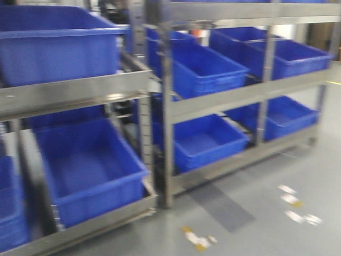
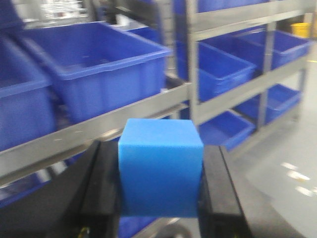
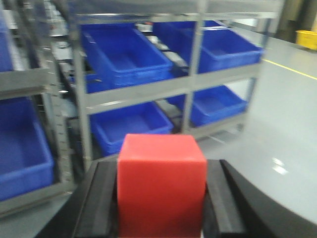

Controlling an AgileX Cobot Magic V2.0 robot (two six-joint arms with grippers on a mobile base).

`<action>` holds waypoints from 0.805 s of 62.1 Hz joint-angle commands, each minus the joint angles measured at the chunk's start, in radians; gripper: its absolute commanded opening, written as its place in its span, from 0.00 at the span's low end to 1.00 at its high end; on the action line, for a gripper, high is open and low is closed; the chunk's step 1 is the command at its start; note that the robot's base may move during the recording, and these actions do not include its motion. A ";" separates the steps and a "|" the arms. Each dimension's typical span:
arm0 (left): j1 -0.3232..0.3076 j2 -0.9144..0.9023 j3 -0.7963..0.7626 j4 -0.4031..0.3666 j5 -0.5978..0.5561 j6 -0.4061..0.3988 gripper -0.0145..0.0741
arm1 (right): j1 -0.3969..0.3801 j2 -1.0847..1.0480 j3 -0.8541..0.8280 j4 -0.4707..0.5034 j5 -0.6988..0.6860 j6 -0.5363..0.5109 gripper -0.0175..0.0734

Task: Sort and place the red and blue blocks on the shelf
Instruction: 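Drive the base to the shelf of blue bins holding both cubes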

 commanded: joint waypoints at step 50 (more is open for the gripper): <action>0.000 0.011 -0.039 -0.003 -0.087 -0.004 0.30 | -0.004 0.006 -0.028 -0.010 -0.088 -0.010 0.26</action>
